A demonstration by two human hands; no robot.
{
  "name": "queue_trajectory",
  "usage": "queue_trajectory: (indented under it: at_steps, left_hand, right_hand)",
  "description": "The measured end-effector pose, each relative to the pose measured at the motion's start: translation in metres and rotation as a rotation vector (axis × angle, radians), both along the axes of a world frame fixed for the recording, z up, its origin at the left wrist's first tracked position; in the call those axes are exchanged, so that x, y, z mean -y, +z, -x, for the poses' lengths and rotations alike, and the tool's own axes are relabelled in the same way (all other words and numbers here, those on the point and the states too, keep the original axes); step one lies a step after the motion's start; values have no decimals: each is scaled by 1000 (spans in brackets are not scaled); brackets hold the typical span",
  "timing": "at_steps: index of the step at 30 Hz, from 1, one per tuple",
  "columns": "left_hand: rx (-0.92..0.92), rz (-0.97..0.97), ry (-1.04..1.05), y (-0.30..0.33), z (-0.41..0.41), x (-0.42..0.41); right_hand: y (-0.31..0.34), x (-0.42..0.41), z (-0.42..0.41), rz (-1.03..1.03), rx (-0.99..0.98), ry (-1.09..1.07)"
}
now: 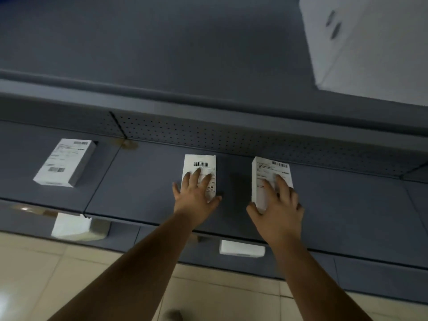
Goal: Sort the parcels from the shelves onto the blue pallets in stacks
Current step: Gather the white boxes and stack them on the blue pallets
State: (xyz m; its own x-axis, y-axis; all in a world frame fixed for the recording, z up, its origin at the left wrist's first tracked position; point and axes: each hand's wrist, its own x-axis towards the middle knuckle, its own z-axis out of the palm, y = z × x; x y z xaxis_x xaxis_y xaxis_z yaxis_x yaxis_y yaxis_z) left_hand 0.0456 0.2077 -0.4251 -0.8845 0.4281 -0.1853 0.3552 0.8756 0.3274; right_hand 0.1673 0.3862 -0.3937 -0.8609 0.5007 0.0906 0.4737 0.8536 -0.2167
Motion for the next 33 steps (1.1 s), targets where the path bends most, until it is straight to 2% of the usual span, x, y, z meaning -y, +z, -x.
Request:
queue_trajectory:
  at_steps: [7, 12, 22, 33]
  left_hand:
    - [-1, 80, -77, -28, 10, -1]
    - [4, 14, -103, -19, 24, 8]
    - [-124, -168, -153, 81, 18, 68]
    - [-83, -126, -195, 163, -65, 172]
  right_hand:
    - [-9, 25, 10, -30, -25, -10]
    - [-8, 42, 13, -44, -16, -50]
    - [63, 96, 6, -80, -9, -113]
    - [130, 184, -51, -120, -32, -37]
